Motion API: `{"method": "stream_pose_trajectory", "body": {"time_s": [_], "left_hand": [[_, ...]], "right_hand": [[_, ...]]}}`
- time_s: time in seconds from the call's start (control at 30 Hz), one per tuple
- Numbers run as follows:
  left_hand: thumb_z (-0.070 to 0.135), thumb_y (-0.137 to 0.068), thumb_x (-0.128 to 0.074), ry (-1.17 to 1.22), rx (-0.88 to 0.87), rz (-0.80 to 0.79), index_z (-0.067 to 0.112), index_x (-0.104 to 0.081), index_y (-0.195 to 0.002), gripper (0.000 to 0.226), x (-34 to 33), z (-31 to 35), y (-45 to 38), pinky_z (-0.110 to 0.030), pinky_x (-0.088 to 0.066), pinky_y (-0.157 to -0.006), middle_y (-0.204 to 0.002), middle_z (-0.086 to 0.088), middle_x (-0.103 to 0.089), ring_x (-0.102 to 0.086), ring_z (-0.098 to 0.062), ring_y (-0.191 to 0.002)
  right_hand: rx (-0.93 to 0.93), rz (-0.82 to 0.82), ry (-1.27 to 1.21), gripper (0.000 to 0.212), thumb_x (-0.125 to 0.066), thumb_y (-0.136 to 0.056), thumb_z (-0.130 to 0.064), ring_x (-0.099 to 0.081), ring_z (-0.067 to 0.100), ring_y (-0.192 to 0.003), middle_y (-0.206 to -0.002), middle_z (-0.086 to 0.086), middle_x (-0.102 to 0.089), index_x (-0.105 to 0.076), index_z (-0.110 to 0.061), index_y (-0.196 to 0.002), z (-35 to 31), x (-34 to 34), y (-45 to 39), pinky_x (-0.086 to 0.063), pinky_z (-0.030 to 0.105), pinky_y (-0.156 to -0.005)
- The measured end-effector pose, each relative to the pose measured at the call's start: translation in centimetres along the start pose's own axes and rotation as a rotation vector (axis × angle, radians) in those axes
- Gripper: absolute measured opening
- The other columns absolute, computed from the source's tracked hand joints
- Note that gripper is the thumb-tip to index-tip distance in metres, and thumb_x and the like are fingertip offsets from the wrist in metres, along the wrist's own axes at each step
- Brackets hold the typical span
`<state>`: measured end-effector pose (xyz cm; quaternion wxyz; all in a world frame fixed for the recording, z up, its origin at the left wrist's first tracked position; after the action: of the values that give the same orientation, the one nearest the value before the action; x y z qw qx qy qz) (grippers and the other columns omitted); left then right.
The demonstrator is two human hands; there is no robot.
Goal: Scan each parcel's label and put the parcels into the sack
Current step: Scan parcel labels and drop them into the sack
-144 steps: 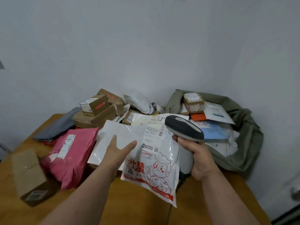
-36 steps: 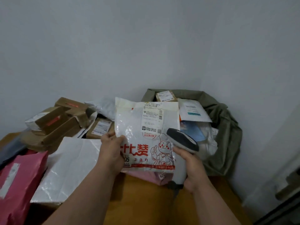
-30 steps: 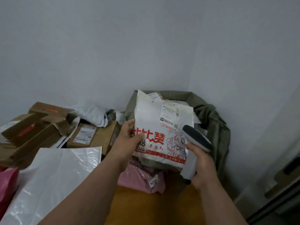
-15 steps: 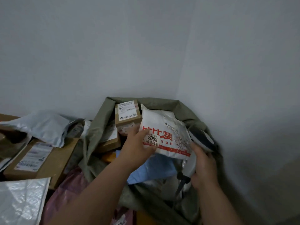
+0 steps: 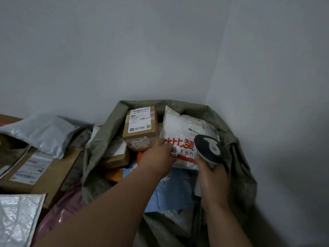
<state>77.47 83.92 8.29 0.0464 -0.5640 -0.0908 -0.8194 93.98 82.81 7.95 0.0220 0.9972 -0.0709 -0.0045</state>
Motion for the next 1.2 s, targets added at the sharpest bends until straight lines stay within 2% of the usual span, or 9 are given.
{"method": "stream_pose_trajectory", "body": {"time_s": [0.13, 0.2, 0.27, 0.37, 0.57, 0.8, 0.93, 1.07, 1.2], "left_hand": [[0.051, -0.099, -0.047, -0.045, -0.014, 0.037, 0.039, -0.03, -0.153, 0.058, 0.6, -1.1, 1.7, -0.042, -0.046, -0.103, -0.165, 0.005, -0.017, -0.042, -0.025, -0.139], [0.05, -0.1, -0.044, 0.018, -0.019, 0.196, 0.04, -0.036, -0.149, 0.051, 1.6, -2.4, 3.7, -0.037, -0.048, -0.094, -0.16, 0.007, -0.03, -0.048, -0.021, -0.134], [0.047, -0.1, -0.046, 0.117, -0.001, 0.31, 0.04, -0.048, -0.142, 0.042, 2.6, -3.9, 5.7, -0.032, -0.046, -0.085, -0.152, 0.007, -0.041, -0.052, -0.018, -0.127], [0.04, -0.098, -0.055, 0.298, 0.104, 0.4, 0.03, -0.062, -0.133, 0.037, 4.2, -7.2, 8.7, -0.025, -0.039, -0.085, -0.138, 0.004, -0.052, -0.056, -0.016, -0.115], [0.033, -0.098, -0.057, 0.536, 0.309, 0.438, 0.015, -0.07, -0.121, 0.032, 6.7, -16.5, 18.2, -0.033, -0.05, -0.089, -0.116, -0.004, -0.07, -0.064, -0.019, -0.104], [0.035, -0.099, -0.057, 0.715, 0.639, 0.442, 0.02, -0.061, -0.133, 0.037, 6.3, -28.9, 33.8, -0.03, -0.045, -0.09, -0.129, -0.001, -0.064, -0.057, -0.015, -0.108], [0.031, -0.099, -0.057, 0.846, 0.843, 0.494, 0.015, -0.058, -0.135, 0.04, 5.1, -34.7, 40.9, -0.031, -0.044, -0.089, -0.129, -0.003, -0.062, -0.056, -0.02, -0.111], [0.025, -0.098, -0.058, 1.051, 1.03, 0.538, 0.01, -0.052, -0.137, 0.043, 3.6, -38.1, 44.6, -0.031, -0.047, -0.067, -0.099, -0.005, -0.062, -0.057, -0.02, -0.074], [0.022, -0.092, -0.066, 1.225, 1.191, 0.562, 0.006, -0.043, -0.137, 0.053, 1.9, -39.7, 44.7, -0.032, -0.048, -0.062, -0.126, -0.026, -0.057, -0.052, -0.022, -0.068]], "right_hand": [[-0.001, -0.049, 0.065, 0.048, -0.076, -0.085, -0.037, -0.06, 0.015, -0.121, -0.128, -0.008, -0.067, -0.064, -0.026, -0.13, -0.3, 0.0, 0.7, -0.048, 0.045, -0.109], [-0.045, -0.097, 0.069, 0.045, -0.075, -0.086, -0.038, -0.061, 0.017, -0.121, -0.124, -0.009, -0.07, -0.066, -0.026, -0.128, -0.8, -0.5, 1.6, -0.047, 0.047, -0.109], [-0.107, -0.167, 0.065, 0.027, -0.075, -0.086, -0.039, -0.067, 0.02, -0.108, -0.099, -0.012, -0.077, -0.072, -0.028, -0.11, -1.4, -1.5, 2.9, -0.05, 0.053, -0.104], [-0.18, -0.27, 0.065, 0.027, -0.078, -0.079, -0.045, -0.07, 0.026, -0.095, -0.082, -0.008, -0.077, -0.073, -0.027, -0.097, -1.9, -3.7, 6.0, -0.053, 0.057, -0.094], [-0.307, -0.477, -0.032, 0.019, -0.074, -0.09, -0.023, -0.074, 0.017, -0.066, -0.076, 0.008, -0.077, -0.071, -0.009, -0.103, -2.2, -9.2, 14.7, -0.055, 0.027, -0.053], [-0.36, -0.649, 0.109, 0.024, -0.076, -0.087, -0.029, -0.076, 0.03, -0.081, -0.081, 0.014, -0.078, -0.076, -0.005, -0.094, 0.1, -17.5, 28.8, -0.059, 0.034, -0.063], [-0.342, -0.735, 0.134, 0.017, -0.075, -0.088, -0.022, -0.076, 0.023, -0.072, -0.078, 0.012, -0.077, -0.073, -0.006, -0.095, 2.3, -21.2, 35.4, -0.057, 0.032, -0.058], [-0.352, -0.809, 0.189, 0.016, -0.075, -0.089, -0.021, -0.077, 0.023, -0.075, -0.079, 0.01, -0.077, -0.073, -0.008, -0.096, 4.0, -24.0, 38.9, -0.059, 0.037, -0.07], [-0.368, -0.835, 0.22, 0.018, -0.076, -0.088, -0.021, -0.077, 0.025, -0.078, -0.081, 0.011, -0.077, -0.072, -0.008, -0.099, 5.2, -26.4, 40.0, -0.058, 0.037, -0.071]]}}
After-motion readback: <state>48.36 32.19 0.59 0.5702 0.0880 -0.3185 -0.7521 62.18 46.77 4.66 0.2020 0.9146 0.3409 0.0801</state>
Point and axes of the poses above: each hand's wrist, its own y-axis away from the middle knuckle, its own x-axis out of the back of the hand, z = x × y, the point moved 1 cm from there along -y, towards the middle knuckle
